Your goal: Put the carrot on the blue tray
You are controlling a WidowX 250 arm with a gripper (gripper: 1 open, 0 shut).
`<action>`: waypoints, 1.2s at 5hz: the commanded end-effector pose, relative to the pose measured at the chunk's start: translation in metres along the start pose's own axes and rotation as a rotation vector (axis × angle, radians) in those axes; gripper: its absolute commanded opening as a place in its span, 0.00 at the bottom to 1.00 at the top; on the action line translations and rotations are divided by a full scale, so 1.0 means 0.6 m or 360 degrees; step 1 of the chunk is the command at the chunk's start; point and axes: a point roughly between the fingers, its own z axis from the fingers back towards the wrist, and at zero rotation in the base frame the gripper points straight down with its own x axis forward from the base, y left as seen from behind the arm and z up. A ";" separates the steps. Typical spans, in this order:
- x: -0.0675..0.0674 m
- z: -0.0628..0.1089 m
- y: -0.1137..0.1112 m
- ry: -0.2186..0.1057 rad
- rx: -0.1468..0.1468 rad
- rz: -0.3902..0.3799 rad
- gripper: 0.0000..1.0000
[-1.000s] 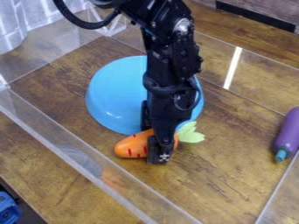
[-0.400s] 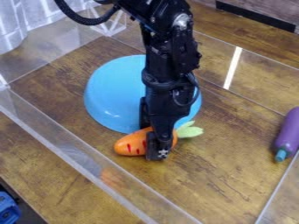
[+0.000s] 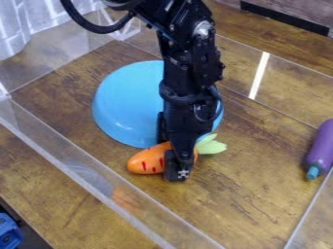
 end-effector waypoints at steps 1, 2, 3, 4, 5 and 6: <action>-0.001 0.012 0.017 -0.0050 0.0030 0.0039 0.00; -0.002 0.012 0.017 -0.0053 0.0026 0.0037 0.00; -0.002 0.013 0.017 -0.0056 0.0022 0.0033 0.00; -0.002 0.015 0.017 -0.0059 0.0019 0.0030 0.00; -0.002 0.014 0.017 -0.0062 0.0015 0.0032 0.00; -0.001 0.014 0.017 -0.0066 0.0012 0.0032 0.00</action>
